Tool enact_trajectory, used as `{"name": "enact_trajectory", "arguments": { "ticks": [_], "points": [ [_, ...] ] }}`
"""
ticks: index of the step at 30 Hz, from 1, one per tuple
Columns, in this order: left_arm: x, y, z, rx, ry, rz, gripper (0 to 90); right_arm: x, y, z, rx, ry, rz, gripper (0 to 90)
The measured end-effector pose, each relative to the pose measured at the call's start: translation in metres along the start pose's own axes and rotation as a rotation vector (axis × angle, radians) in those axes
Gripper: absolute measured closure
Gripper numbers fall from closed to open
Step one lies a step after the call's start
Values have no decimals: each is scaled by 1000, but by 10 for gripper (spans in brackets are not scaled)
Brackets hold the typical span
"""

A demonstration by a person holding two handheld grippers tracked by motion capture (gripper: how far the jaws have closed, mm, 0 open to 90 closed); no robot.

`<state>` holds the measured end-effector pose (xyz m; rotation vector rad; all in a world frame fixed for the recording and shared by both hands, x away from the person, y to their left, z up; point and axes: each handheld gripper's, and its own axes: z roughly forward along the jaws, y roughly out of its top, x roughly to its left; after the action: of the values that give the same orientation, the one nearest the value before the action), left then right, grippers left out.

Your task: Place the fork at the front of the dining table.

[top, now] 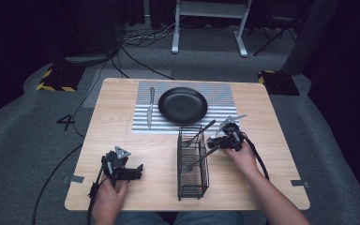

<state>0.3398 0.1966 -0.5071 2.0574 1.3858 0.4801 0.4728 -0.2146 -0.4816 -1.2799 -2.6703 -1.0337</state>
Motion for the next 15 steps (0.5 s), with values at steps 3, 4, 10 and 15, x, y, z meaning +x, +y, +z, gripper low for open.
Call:
{"name": "enact_trajectory", "arguments": {
  "ticks": [3, 4, 10, 15],
  "points": [
    [0, 0, 0, 1, 0, -1, 2, -3, -10, -9, 3, -28, -10, 540],
    [0, 0, 0, 1, 0, 0, 2, -4, -13, -13, 8, -41, -14, 537],
    [0, 0, 0, 1, 0, 0, 2, -17, -31, -33, -2, -95, 12, 534],
    [0, 0, 0, 0, 1, 1, 2, -18, -34, -39, -15, -121, 17, 507]
  ]
}}
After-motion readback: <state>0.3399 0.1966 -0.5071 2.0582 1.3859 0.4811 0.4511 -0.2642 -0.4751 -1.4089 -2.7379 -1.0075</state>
